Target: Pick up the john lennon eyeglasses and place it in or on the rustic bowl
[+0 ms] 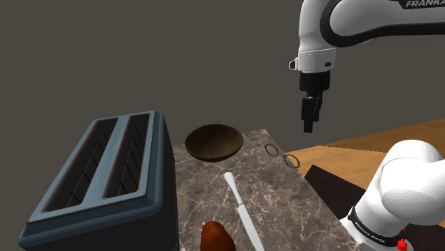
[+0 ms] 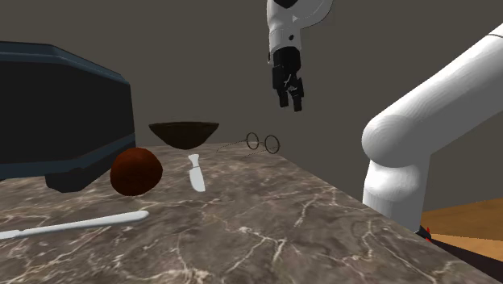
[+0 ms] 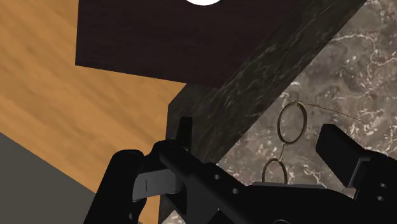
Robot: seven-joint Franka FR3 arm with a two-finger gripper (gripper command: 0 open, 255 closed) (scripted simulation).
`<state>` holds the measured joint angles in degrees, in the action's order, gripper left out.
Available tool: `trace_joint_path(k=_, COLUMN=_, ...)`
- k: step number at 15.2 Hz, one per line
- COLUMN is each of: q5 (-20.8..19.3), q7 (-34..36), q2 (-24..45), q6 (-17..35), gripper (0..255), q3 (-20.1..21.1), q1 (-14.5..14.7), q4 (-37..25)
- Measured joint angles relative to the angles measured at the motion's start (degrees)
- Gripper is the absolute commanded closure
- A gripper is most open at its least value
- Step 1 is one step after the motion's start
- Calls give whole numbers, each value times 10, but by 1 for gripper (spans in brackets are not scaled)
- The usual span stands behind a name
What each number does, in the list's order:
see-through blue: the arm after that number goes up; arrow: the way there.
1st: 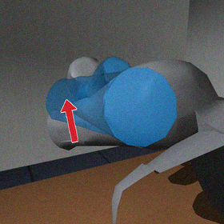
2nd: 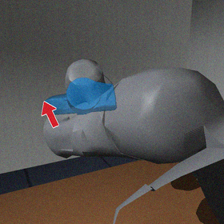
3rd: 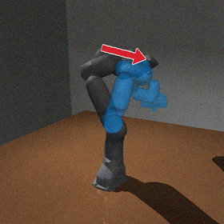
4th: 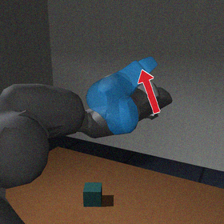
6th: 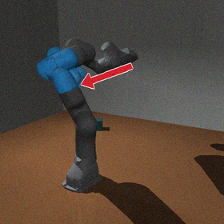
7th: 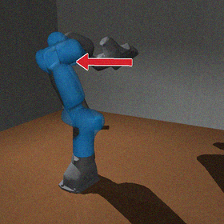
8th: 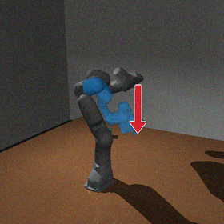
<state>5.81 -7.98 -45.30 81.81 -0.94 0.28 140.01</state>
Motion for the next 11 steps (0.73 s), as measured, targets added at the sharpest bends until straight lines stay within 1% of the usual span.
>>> trace_joint_path(k=2, q5=5, q7=6, q2=0, q6=9, gripper=0, q3=6, q1=2, q4=6)
trace_joint_path(k=6, q5=37, q7=45, q2=-3, q6=79, gripper=0, q3=46, q1=15, q4=47)
trace_joint_path(k=9, q5=62, q7=75, q2=13, q6=145, gripper=0, q3=81, q1=25, q4=72)
trace_joint_path(k=11, q5=72, q7=86, q2=18, q6=169, gripper=0, q3=94, q1=30, q4=83)
